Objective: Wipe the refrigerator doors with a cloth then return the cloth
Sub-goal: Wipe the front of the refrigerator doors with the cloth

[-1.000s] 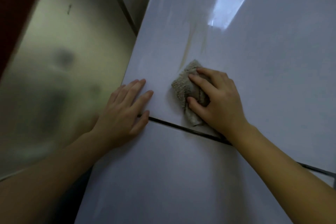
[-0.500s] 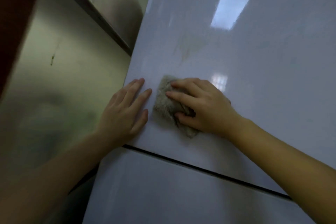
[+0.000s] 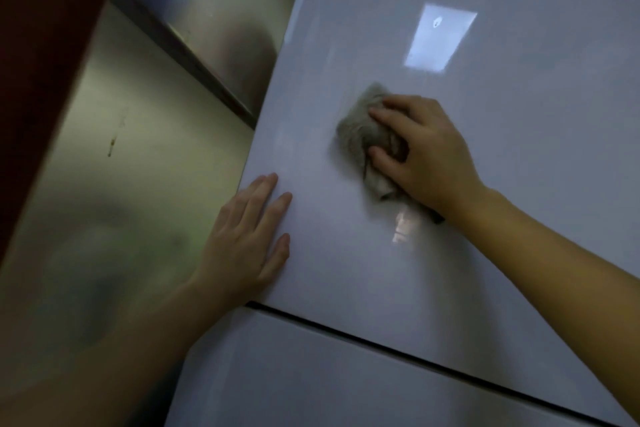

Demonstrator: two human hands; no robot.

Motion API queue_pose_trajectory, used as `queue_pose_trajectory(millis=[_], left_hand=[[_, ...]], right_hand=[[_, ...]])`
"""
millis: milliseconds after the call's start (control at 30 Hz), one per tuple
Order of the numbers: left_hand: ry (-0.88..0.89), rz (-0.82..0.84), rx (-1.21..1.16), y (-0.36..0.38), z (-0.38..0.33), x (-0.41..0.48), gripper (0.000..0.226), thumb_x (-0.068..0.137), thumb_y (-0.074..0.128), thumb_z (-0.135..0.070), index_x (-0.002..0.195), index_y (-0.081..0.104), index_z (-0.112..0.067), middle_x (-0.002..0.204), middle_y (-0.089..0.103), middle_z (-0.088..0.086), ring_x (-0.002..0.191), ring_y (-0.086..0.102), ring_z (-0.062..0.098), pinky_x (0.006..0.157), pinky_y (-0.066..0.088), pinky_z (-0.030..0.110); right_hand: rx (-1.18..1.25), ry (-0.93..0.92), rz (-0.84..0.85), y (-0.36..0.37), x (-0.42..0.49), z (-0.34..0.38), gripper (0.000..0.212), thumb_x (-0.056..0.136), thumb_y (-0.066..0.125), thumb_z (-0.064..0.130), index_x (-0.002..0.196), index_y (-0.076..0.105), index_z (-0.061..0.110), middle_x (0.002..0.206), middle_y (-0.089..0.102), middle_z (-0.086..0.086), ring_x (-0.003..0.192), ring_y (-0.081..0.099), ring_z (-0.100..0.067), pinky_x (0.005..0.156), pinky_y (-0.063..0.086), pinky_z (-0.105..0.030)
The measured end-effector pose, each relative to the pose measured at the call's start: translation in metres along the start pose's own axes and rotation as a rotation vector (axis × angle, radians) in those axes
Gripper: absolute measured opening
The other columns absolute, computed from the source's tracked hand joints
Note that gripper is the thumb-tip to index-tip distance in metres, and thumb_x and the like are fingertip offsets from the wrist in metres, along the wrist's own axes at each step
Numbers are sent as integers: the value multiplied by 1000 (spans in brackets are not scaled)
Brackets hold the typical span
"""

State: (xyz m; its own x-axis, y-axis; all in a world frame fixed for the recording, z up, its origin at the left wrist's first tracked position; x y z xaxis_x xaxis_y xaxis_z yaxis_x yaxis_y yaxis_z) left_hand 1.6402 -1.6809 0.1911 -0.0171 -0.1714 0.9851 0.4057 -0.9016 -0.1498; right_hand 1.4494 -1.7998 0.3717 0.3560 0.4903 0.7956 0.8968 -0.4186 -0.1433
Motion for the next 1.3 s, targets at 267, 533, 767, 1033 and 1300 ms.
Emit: queue_pose_trajectory(millis=[267,533,767,1033,1300], left_hand=[[11,44,26,0,3,-1,58,98,36,-43,147,42,-13,160,32,14,148,33,30,117,32,43],[19,35,39,-3,2,-1,57,98,36,-42,147,43,-13,160,33,14,147,34,31,116,31,42],[92,75,67,-10,14,-1,56,99,37,-40,148,44,-15,160,34,14,146,37,31,115,32,39],[63,45,27,-11,7,-3,55,98,36,-40,143,51,-12,155,41,16,141,43,32,110,40,42],[44,-109,-27,-25,-9,-56,42,97,43,-32,129,60,-11,140,56,12,126,53,30,96,43,41]], right_hand=[[48,104,35,15,51,7,56,87,64,41,138,62,15,141,57,-10,126,53,-33,105,48,-48],[39,-462,379,18,-14,41,54,90,69,37,139,62,17,144,57,-9,125,55,-30,102,48,-40],[5,-101,147,-13,31,-27,56,88,62,42,138,64,17,140,60,-11,123,56,-34,104,49,-44],[-5,86,46,5,16,3,55,89,69,37,139,60,16,142,57,-9,126,52,-33,106,47,-45],[-29,-85,118,24,-101,86,55,88,66,37,139,62,15,142,59,-11,123,57,-34,101,49,-45]])
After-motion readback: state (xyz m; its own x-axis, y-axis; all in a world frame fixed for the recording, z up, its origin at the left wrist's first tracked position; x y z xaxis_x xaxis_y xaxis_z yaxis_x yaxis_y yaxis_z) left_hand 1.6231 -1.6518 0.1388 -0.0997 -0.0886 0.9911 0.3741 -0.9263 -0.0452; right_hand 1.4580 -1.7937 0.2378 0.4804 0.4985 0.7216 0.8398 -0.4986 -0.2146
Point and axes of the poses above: each hand's wrist, its own x-axis towards the middle knuckle, its own y-axis out of the palm, z = x × y, the point moved 4 cm from there along x, towards the middle knuckle
